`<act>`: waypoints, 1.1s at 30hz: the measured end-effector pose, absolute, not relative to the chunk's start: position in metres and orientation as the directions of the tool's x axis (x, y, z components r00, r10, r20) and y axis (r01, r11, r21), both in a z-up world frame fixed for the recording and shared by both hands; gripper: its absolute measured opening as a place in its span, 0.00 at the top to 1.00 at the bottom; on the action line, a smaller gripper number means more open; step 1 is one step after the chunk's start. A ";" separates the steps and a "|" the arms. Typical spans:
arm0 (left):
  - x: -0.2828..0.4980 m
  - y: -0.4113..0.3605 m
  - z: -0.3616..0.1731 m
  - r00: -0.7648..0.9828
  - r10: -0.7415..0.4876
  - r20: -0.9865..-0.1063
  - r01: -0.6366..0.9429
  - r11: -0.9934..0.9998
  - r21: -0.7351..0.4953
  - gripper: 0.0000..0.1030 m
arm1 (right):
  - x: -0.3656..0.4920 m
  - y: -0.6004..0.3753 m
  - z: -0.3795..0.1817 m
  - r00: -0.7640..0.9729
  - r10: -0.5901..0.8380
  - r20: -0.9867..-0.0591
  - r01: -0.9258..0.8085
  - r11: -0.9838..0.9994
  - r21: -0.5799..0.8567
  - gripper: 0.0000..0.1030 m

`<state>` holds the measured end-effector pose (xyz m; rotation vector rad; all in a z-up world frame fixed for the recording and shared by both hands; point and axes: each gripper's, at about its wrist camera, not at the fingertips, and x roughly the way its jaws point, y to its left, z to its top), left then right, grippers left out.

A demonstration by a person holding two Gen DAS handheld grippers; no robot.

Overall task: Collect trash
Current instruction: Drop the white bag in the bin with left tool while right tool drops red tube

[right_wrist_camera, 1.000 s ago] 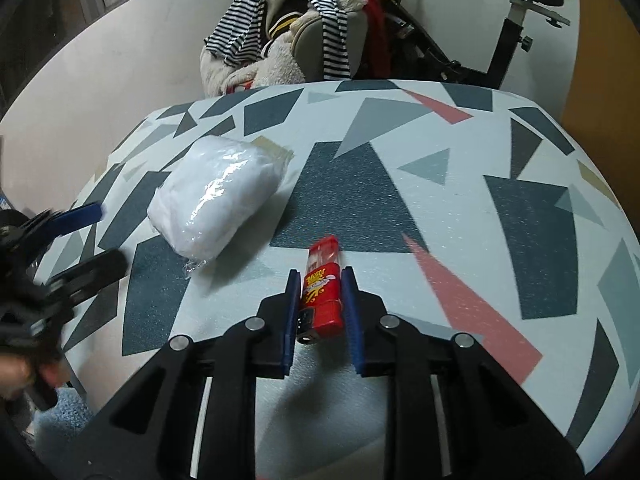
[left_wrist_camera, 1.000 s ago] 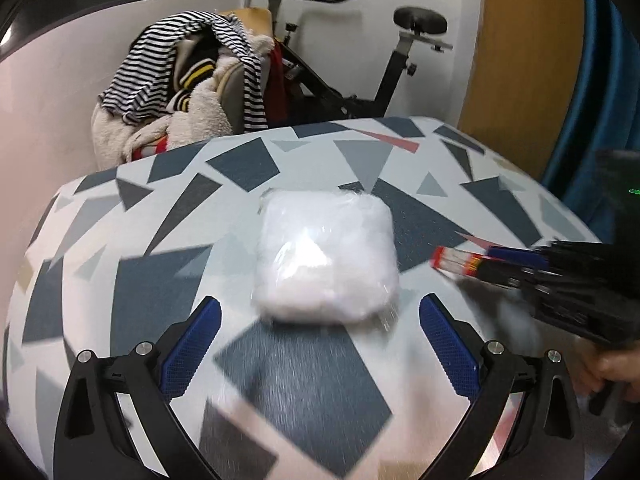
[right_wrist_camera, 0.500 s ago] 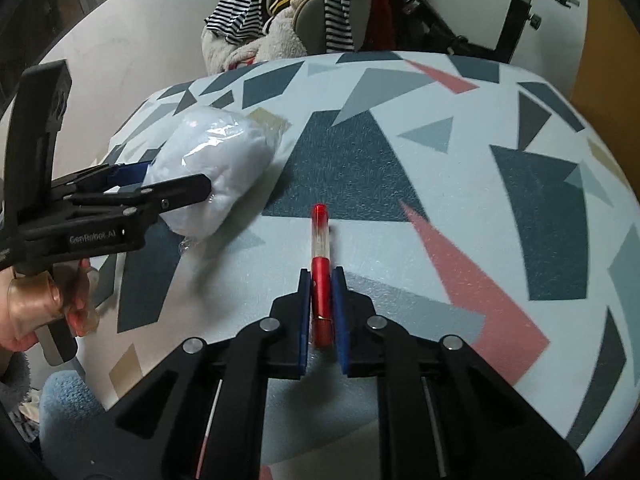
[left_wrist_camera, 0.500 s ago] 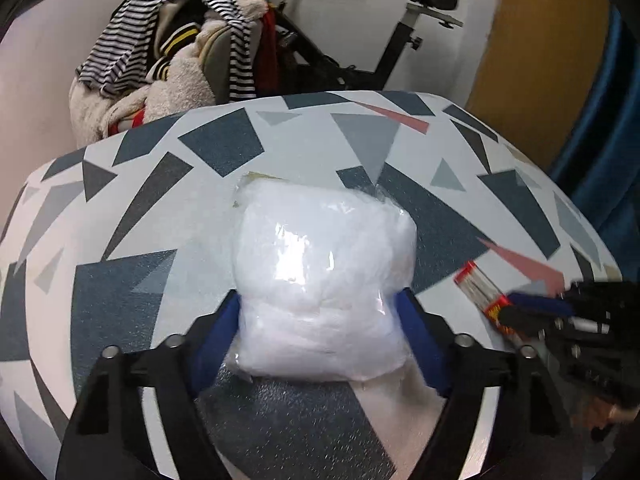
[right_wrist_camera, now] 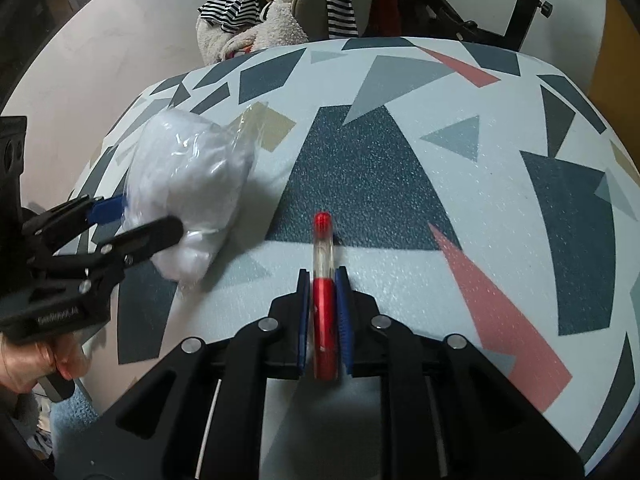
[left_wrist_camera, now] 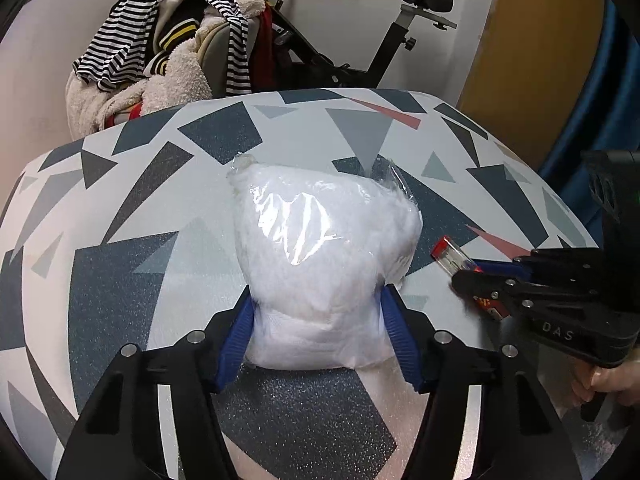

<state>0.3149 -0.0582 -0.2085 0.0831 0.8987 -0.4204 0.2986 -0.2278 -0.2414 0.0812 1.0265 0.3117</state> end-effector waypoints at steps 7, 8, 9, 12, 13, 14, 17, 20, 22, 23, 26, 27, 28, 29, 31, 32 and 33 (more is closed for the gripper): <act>0.293 -0.052 -0.200 0.561 -0.319 -0.764 0.390 0.916 -0.096 0.56 | 0.290 -0.224 -0.240 0.513 0.258 -0.819 -0.248 0.958 0.146 0.86; 0.289 -0.051 -0.199 0.564 -0.317 -0.762 0.394 0.915 -0.089 0.57 | 0.288 -0.224 -0.239 0.516 0.254 -0.818 -0.246 0.959 0.143 0.86; 0.284 -0.050 -0.197 0.569 -0.314 -0.760 0.397 0.914 -0.081 0.57 | 0.287 -0.224 -0.238 0.518 0.254 -0.817 -0.245 0.959 0.143 0.86; 0.268 -0.042 -0.191 0.586 -0.311 -0.749 0.390 0.918 -0.076 0.58 | 0.279 -0.224 -0.234 0.523 0.253 -0.814 -0.246 0.959 0.139 0.86; 0.261 -0.037 -0.187 0.588 -0.313 -0.746 0.385 0.919 -0.082 0.58 | 0.275 -0.224 -0.232 0.526 0.253 -0.812 -0.248 0.959 0.138 0.86; 0.257 -0.035 -0.185 0.590 -0.313 -0.744 0.384 0.920 -0.083 0.58 | 0.274 -0.225 -0.231 0.526 0.253 -0.812 -0.249 0.959 0.138 0.86; 0.237 -0.030 -0.176 0.603 -0.312 -0.734 0.387 0.919 -0.073 0.58 | 0.258 -0.225 -0.222 0.536 0.261 -0.803 -0.256 0.956 0.140 0.86; 0.216 -0.023 -0.167 0.613 -0.318 -0.723 0.388 0.919 -0.075 0.58 | 0.243 -0.223 -0.215 0.546 0.275 -0.791 -0.268 0.952 0.146 0.86; 0.201 -0.019 -0.161 0.618 -0.325 -0.716 0.389 0.918 -0.080 0.58 | 0.232 -0.222 -0.210 0.553 0.283 -0.784 -0.276 0.950 0.148 0.86; 0.192 -0.017 -0.158 0.619 -0.328 -0.713 0.391 0.917 -0.082 0.58 | 0.224 -0.222 -0.207 0.557 0.289 -0.779 -0.281 0.948 0.151 0.86; 0.166 -0.012 -0.152 0.616 -0.344 -0.709 0.402 0.911 -0.092 0.58 | 0.210 -0.220 -0.202 0.565 0.304 -0.767 -0.290 0.943 0.160 0.86; 0.155 -0.010 -0.150 0.614 -0.351 -0.707 0.406 0.909 -0.099 0.58 | 0.199 -0.219 -0.199 0.570 0.316 -0.759 -0.295 0.940 0.169 0.86; 0.144 -0.008 -0.149 0.613 -0.357 -0.704 0.408 0.907 -0.105 0.58 | 0.191 -0.219 -0.196 0.574 0.324 -0.752 -0.299 0.938 0.176 0.86; 0.136 -0.007 -0.148 0.613 -0.362 -0.702 0.411 0.905 -0.108 0.58 | 0.188 -0.219 -0.195 0.576 0.327 -0.750 -0.300 0.937 0.178 0.86; 0.114 -0.005 -0.147 0.614 -0.372 -0.696 0.420 0.901 -0.112 0.58 | 0.172 -0.218 -0.191 0.583 0.341 -0.738 -0.308 0.933 0.188 0.86; 0.105 -0.005 -0.147 0.614 -0.374 -0.695 0.423 0.899 -0.110 0.58 | 0.165 -0.217 -0.190 0.585 0.346 -0.733 -0.312 0.931 0.190 0.86; 0.096 -0.005 -0.147 0.615 -0.376 -0.694 0.427 0.898 -0.108 0.58 | 0.155 -0.216 -0.189 0.589 0.353 -0.727 -0.316 0.929 0.194 0.86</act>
